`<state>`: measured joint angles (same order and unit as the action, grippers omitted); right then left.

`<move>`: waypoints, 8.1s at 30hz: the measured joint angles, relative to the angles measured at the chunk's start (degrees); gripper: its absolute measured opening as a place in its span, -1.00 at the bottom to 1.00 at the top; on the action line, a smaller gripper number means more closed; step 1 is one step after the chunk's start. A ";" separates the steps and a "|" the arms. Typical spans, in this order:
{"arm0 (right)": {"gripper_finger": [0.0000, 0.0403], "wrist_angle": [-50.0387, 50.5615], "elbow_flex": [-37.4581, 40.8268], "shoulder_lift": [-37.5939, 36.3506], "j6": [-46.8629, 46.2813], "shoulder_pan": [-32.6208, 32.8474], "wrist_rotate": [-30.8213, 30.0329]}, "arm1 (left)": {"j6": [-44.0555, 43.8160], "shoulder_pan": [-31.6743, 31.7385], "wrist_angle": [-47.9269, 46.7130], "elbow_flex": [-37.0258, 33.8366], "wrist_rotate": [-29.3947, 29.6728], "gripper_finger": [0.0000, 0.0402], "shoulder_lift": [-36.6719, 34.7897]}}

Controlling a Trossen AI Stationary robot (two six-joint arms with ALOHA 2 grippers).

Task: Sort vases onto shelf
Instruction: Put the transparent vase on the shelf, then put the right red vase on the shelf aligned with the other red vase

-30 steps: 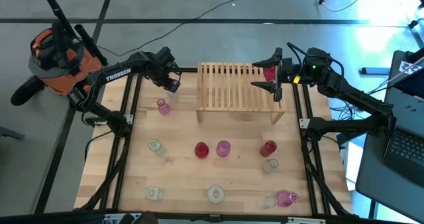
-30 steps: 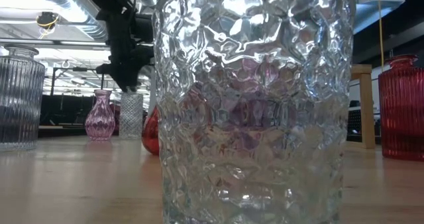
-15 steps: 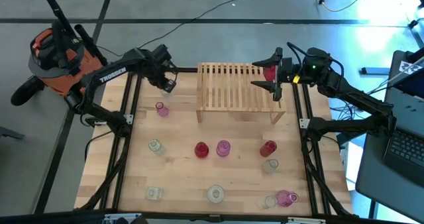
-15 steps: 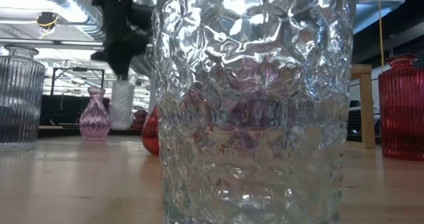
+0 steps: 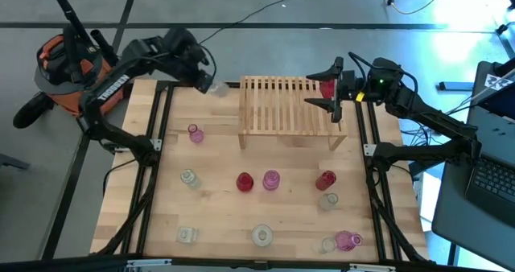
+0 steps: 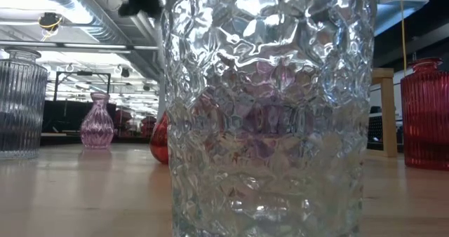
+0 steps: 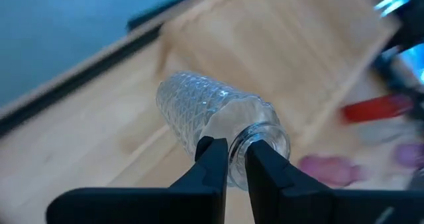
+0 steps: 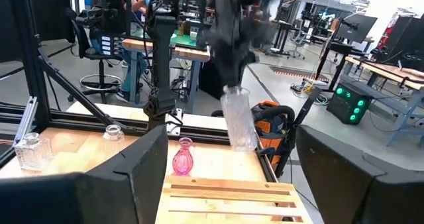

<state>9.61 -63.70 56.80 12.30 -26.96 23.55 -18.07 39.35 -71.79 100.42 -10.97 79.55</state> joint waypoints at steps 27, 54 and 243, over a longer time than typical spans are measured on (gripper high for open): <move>0.39 2.11 -14.59 23.85 19.29 14.25 -29.17 | -3.86 -19.21 9.47 24.57 11.68 -0.87 20.17; 0.39 -1.53 -14.64 27.47 19.75 13.44 -34.45 | 0.69 -23.21 10.05 24.62 16.64 -0.89 20.15; 0.46 75.29 -61.37 48.16 2.32 31.67 -27.82 | 10.02 -15.32 -6.69 -26.67 7.88 -0.15 -11.57</move>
<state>84.91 -125.08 104.96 14.62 4.71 -4.27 -8.05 24.03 -78.47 73.74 -3.09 67.98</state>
